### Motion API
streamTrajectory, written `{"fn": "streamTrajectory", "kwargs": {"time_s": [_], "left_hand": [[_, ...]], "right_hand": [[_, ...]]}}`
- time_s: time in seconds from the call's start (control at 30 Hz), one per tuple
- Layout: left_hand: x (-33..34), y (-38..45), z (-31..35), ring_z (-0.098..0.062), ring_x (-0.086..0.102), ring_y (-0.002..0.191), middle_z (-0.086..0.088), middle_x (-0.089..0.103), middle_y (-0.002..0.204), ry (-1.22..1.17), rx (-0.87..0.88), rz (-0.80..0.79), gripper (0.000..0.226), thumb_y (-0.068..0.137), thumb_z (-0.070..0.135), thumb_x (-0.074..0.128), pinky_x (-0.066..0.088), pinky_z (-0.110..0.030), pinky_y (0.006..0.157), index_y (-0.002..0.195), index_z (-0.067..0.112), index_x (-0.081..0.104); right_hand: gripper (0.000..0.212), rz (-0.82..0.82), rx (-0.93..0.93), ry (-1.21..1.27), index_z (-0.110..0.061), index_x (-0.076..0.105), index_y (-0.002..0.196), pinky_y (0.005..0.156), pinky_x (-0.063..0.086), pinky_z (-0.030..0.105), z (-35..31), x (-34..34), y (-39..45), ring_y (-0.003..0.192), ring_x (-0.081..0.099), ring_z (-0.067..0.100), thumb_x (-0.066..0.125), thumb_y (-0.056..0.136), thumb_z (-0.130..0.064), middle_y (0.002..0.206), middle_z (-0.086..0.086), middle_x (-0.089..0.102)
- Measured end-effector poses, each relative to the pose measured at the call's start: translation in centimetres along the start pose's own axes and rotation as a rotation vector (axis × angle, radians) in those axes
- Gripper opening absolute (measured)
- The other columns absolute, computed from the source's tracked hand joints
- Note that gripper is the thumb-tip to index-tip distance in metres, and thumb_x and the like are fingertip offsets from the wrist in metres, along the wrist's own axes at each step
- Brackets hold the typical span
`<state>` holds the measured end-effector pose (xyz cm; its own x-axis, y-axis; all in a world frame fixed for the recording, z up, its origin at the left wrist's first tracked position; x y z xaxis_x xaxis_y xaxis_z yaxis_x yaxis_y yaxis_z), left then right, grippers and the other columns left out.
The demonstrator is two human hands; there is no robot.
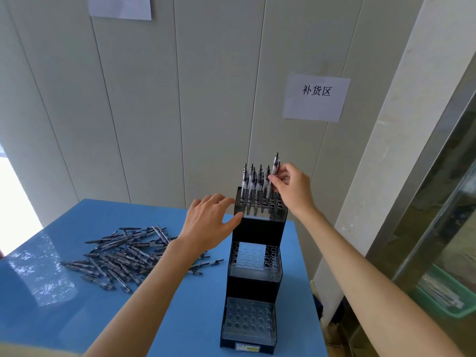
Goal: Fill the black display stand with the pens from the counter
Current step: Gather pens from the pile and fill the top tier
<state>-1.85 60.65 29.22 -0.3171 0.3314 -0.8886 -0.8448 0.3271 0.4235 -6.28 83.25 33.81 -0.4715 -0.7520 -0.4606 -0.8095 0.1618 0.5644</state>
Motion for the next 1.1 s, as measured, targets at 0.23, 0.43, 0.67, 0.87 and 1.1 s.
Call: {"fn": "streamTrajectory", "kwargs": {"time_s": [0.23, 0.43, 0.67, 0.87, 1.1], "left_hand": [[0.0, 0.2, -0.1, -0.018, 0.054, 0.127, 0.005, 0.058, 0.140, 0.005, -0.002, -0.022, 0.061, 0.099, 0.067, 0.034, 0.037, -0.039, 0.107, 0.144, 0.029, 0.053], [0.1, -0.2, 0.1, -0.019, 0.054, 0.128, 0.004, 0.057, 0.141, -0.028, -0.017, -0.028, 0.058, 0.101, 0.062, 0.040, 0.037, -0.039, 0.108, 0.149, 0.029, 0.046], [0.5, -0.9, 0.1, -0.019, 0.054, 0.127, 0.005, 0.055, 0.143, -0.043, -0.048, -0.066, 0.057, 0.101, 0.060, 0.041, 0.037, -0.040, 0.107, 0.149, 0.029, 0.046], [0.1, -1.7, 0.1, -0.020, 0.056, 0.126, 0.004, 0.055, 0.142, -0.052, -0.099, -0.046, 0.055, 0.101, 0.059, 0.042, 0.038, -0.041, 0.106, 0.147, 0.029, 0.048], [-0.2, -4.1, -0.1, -0.020, 0.051, 0.131, 0.006, 0.053, 0.146, -0.039, -0.185, -0.030, 0.070, 0.091, 0.069, 0.027, 0.036, -0.044, 0.108, 0.146, 0.031, 0.050]], "right_hand": [[0.017, -0.078, 0.005, -0.088, -0.008, 0.068, 0.096, 0.081, 0.060, 0.036, 0.3, 1.3, -0.1, 0.076, 0.070, 0.015, 0.078, 0.086, -0.019, 0.085, 0.001, 0.073], [0.015, -0.184, 0.057, -0.177, -0.010, 0.069, 0.087, 0.082, 0.056, 0.031, 1.7, 2.6, -1.4, 0.077, 0.070, 0.015, 0.079, 0.085, -0.021, 0.083, 0.003, 0.075], [0.016, -0.181, 0.057, -0.160, -0.009, 0.072, 0.094, 0.084, 0.056, 0.031, 2.0, 2.3, -1.6, 0.078, 0.069, 0.015, 0.078, 0.087, -0.022, 0.084, 0.001, 0.074], [0.021, -0.156, 0.015, -0.203, -0.012, 0.071, 0.107, 0.083, 0.057, 0.027, 2.2, 0.7, -3.0, 0.081, 0.069, 0.011, 0.073, 0.091, -0.025, 0.091, -0.002, 0.074], [0.012, -0.272, -0.179, -0.341, -0.024, 0.068, 0.103, 0.074, 0.054, 0.030, 0.0, 1.3, -7.4, 0.087, 0.060, 0.010, 0.063, 0.095, -0.033, 0.093, -0.012, 0.062]]}}
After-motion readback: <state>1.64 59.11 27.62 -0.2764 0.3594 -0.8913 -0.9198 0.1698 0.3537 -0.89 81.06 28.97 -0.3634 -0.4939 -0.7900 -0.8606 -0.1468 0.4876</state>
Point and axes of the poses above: each hand's wrist, its own y-axis towards the middle knuckle, its own x-axis out of the palm, z = x × y, the point moved 6 cm from there along y, towards the middle knuckle
